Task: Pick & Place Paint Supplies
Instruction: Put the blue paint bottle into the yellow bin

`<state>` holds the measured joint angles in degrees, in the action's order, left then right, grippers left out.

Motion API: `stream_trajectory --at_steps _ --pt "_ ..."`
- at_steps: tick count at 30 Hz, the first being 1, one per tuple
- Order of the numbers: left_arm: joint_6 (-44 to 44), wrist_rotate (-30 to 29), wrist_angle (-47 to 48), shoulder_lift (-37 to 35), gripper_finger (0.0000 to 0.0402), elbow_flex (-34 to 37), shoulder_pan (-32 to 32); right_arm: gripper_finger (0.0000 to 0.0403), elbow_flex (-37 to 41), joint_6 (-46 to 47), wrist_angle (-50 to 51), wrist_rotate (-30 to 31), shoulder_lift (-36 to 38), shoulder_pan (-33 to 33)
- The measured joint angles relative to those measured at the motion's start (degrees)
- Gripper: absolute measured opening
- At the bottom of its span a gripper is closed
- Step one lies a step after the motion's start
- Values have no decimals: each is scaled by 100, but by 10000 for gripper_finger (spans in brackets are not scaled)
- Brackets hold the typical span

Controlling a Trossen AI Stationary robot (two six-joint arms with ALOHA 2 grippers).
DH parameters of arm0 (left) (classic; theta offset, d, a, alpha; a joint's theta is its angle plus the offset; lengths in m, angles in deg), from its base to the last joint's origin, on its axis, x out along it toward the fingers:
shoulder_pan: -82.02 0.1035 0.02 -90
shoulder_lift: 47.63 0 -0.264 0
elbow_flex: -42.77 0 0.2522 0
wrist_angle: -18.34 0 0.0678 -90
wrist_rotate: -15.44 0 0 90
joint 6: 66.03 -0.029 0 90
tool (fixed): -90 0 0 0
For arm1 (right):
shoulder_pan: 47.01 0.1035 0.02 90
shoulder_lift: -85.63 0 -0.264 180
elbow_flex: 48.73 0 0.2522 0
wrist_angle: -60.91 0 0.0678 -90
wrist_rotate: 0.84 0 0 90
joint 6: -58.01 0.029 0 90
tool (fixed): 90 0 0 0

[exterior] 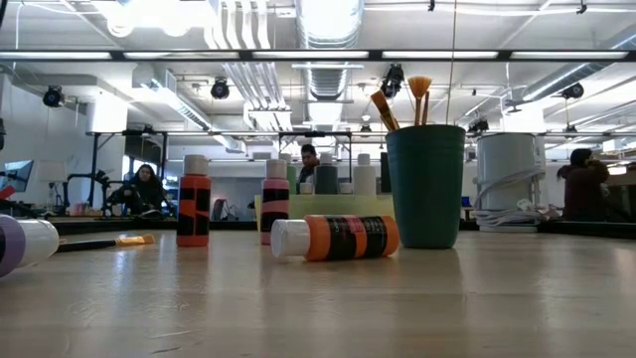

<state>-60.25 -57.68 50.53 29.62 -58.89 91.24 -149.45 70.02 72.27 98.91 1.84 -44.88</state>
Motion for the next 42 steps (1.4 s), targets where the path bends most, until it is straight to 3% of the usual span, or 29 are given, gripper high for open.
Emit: stream_trajectory --at_steps 14,28,36,42 --pt "75 208 -151 249 260 7 -2 114 0 0 -73 3 0 -2" --pt "99 323 -132 224 119 7 -4 121 0 1 -35 25 0 -4" --pt "-41 374 -111 186 120 7 -2 120 0 -15 -30 23 21 -4" --pt "-39 416 -123 169 115 7 -2 150 0 2 54 5 134 0"
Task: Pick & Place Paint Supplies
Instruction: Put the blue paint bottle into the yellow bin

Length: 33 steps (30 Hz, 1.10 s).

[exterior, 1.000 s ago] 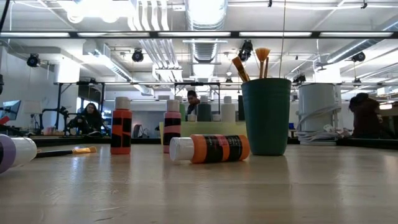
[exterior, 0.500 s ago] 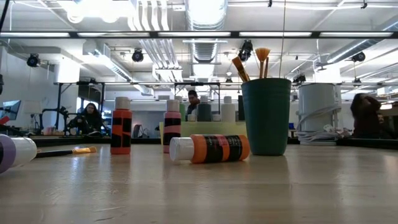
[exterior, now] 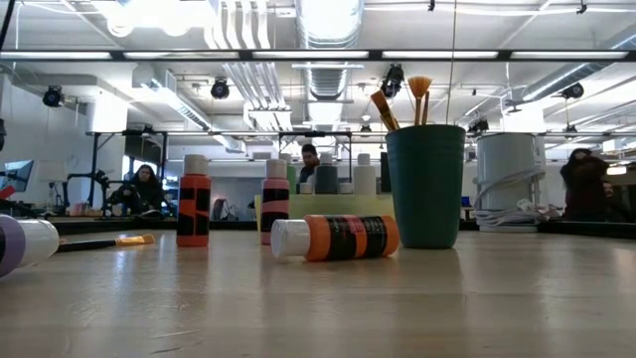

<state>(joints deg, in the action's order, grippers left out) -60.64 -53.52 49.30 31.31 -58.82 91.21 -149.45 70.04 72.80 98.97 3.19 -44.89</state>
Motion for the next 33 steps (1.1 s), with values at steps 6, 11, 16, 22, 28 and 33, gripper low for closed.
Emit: stream_trajectory --at_steps 6,11,16,22,28,33 --pt "392 4 11 -9 115 0 0 164 -4 0 -33 75 179 -4" --pt "473 2 14 -7 115 0 2 161 -3 -182 -59 332 300 -1" --pt "432 10 38 -7 115 0 2 142 -2 -766 -302 692 406 -6" --pt "426 13 274 -5 117 0 2 127 -280 26 652 431 408 -128" --pt "191 54 855 -5 119 0 2 142 -1440 689 3047 441 110 -165" --pt "-35 103 1961 10 119 0 0 172 -2520 993 4560 87 -387 -164"
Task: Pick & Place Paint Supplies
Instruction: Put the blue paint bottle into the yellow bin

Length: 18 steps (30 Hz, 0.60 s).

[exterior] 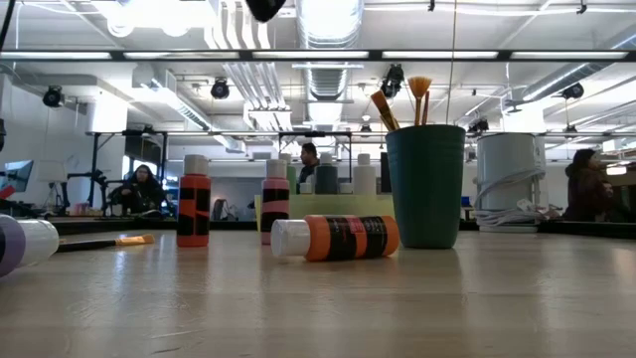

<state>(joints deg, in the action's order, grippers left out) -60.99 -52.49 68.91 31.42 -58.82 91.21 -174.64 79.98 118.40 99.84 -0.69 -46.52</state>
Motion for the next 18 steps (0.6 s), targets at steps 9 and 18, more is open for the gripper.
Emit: stream_trajectory --at_steps 9,18 --pt "-47 266 1048 0 119 0 -2 207 -1155 -160 1414 -394 -1191 163" --pt "-148 281 1483 0 119 0 -31 197 -1852 -269 1494 -1099 -1970 160"
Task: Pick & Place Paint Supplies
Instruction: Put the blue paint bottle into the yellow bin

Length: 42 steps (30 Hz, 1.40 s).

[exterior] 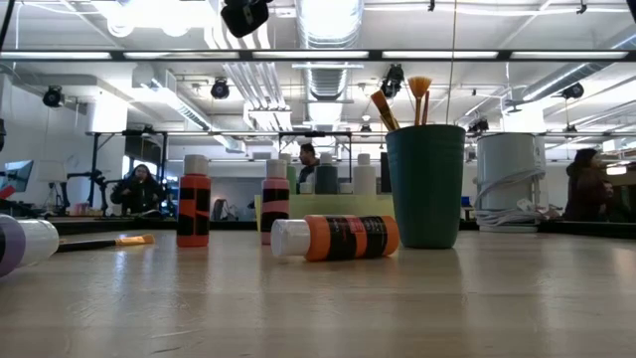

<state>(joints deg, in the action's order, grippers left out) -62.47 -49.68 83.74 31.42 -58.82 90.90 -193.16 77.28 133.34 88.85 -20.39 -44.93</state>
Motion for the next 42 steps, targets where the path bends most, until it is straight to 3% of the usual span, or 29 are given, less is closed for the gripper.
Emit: stream_trajectory --at_steps 13,42 --pt "-225 260 130 0 119 0 -76 215 28 71 123 -10 -81 -40" --pt "-530 292 -235 157 119 0 -87 168 353 328 -215 -263 -96 -63"
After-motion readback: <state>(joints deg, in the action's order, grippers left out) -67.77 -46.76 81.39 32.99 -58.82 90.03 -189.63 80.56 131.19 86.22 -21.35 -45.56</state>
